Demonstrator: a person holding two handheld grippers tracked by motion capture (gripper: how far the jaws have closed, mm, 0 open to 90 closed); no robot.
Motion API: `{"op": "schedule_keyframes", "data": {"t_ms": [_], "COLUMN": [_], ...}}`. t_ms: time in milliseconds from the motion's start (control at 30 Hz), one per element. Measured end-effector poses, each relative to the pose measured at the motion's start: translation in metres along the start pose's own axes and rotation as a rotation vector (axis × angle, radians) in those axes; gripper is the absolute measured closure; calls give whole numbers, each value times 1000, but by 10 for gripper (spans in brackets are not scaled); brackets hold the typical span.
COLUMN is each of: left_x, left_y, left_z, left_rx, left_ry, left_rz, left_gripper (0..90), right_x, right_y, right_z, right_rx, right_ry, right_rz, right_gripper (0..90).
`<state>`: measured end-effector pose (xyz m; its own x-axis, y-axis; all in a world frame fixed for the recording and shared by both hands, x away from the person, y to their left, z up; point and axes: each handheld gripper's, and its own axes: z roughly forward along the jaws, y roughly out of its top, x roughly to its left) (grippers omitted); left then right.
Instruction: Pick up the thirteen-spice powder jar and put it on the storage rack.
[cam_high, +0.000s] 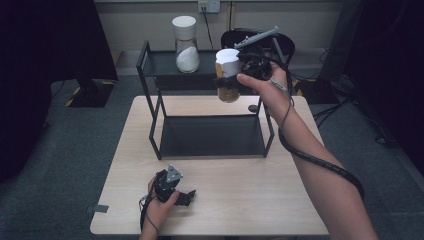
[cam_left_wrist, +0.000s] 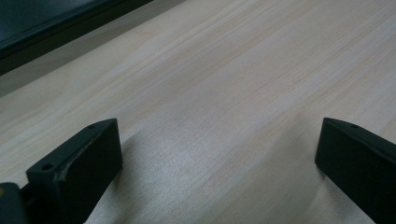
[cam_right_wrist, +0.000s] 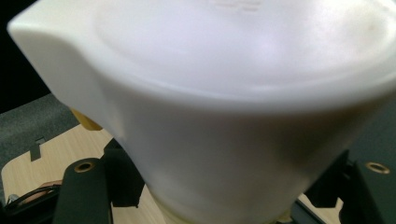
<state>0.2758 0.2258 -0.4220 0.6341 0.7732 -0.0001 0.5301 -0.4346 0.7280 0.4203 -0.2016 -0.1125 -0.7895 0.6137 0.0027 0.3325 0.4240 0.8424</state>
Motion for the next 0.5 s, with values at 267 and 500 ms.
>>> {"op": "schedule_keyframes", "data": {"t_ms": [267,500], "left_x": [0,0], "left_y": [0,0], "left_z": [0,0], "left_rx": [2,1], "left_ry": [0,0], "left_rz": [1,1], "left_gripper": [0,0], "right_x": [-1,-3], "right_y": [24,44], "right_z": [-4,-6], "right_rx": [4,-1], "right_ry": [-6,-21], "right_rz": [0,5], "right_gripper": [299,299]}}
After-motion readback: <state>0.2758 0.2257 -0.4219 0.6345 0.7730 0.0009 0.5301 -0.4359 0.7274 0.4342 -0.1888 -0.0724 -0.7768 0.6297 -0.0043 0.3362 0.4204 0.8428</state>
